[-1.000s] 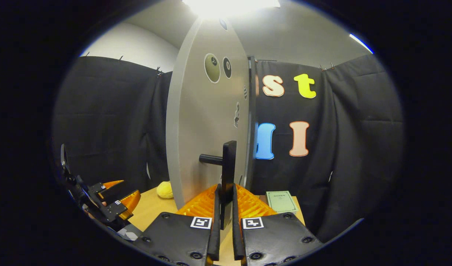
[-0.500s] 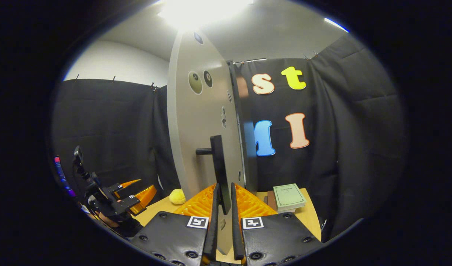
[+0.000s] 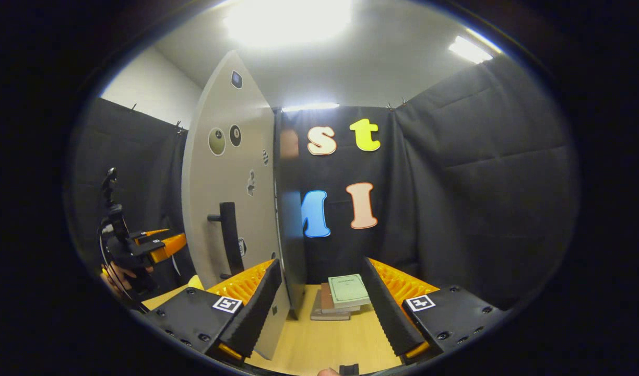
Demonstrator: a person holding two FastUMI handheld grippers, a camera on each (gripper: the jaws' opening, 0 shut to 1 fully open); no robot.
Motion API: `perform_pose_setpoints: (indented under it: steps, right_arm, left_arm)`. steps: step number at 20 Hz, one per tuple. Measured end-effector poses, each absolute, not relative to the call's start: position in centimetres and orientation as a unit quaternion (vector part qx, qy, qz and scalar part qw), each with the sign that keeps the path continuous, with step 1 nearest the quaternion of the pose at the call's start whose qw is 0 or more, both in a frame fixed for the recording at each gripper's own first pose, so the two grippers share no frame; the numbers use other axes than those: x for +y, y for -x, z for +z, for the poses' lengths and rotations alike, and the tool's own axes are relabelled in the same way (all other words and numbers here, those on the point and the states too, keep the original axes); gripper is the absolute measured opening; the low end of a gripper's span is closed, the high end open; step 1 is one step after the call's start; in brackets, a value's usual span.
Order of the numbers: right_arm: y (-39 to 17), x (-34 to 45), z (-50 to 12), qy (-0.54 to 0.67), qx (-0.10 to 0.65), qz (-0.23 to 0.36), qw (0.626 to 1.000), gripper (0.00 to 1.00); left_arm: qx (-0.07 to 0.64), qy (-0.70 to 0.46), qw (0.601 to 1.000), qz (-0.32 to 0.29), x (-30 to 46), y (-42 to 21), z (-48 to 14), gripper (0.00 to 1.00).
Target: Open the cabinet door with the right hand, grasp the bottle in the cabinet with the left hand and place it on the coaster, then close the cabinet door with the right hand.
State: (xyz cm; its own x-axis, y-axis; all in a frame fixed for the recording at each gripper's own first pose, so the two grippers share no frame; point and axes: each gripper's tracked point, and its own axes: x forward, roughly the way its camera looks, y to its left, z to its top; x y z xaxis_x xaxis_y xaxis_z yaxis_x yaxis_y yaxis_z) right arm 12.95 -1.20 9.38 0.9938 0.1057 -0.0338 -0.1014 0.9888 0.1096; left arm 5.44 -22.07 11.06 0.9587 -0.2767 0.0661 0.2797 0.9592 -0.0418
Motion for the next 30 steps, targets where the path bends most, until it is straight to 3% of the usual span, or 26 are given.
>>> perform_pose_setpoints:
  steps: [10,21,30]
  right_arm:
    - [-17.1,-2.3,7.9,-0.041,0.035,-0.011,0.998,0.98]
    - [-22.0,-3.2,6.0,-0.048,0.06,-0.08,0.994,0.98]
    - [-23.3,-3.4,4.2,-0.056,0.086,-0.121,0.987,0.98]
  left_arm:
    - [-0.01,0.048,0.985,-0.164,-24.0,-17.4,11.4,0.67]
    - [0.022,0.042,0.98,-0.193,-27.3,-28.9,6.2,0.67]
    - [0.043,0.023,0.98,-0.191,-28.5,-34.1,2.4,0.67]
